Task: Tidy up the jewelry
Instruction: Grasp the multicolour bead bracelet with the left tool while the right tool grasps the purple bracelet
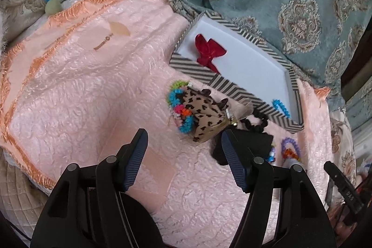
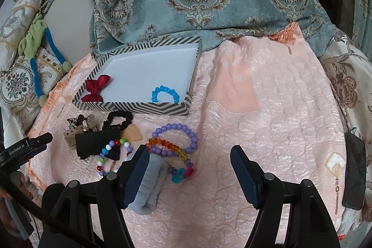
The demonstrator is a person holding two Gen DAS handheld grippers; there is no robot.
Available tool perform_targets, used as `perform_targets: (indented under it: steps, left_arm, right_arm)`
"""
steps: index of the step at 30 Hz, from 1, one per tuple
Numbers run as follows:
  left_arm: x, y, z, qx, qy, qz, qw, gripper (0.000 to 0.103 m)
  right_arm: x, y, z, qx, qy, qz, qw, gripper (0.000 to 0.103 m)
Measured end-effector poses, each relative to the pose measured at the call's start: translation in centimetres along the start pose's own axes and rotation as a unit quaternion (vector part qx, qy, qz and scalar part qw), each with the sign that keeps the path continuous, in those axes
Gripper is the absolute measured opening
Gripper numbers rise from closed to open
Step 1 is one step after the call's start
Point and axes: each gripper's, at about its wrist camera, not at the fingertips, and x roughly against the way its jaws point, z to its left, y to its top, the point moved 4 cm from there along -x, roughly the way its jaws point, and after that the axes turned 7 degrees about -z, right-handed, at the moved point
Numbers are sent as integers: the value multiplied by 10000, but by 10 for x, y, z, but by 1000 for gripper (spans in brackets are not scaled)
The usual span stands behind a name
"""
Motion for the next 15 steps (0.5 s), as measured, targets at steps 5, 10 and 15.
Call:
perform_targets:
  steps: [5, 10, 15]
  left_arm:
    - [-13, -7, 13, -110, 164, 198, 9996, 66]
    - [-20, -5, 24, 0, 230, 246, 9994, 66]
    - [-28, 10, 33, 213, 337, 140, 9991, 66]
  right_arm:
    - [-8, -1, -1, -39, 17, 66, 10000, 70]
    - [-16, -1, -1, -77, 75, 125, 9999, 70]
    - [-21, -2, 2, -14, 90, 187, 9998, 70]
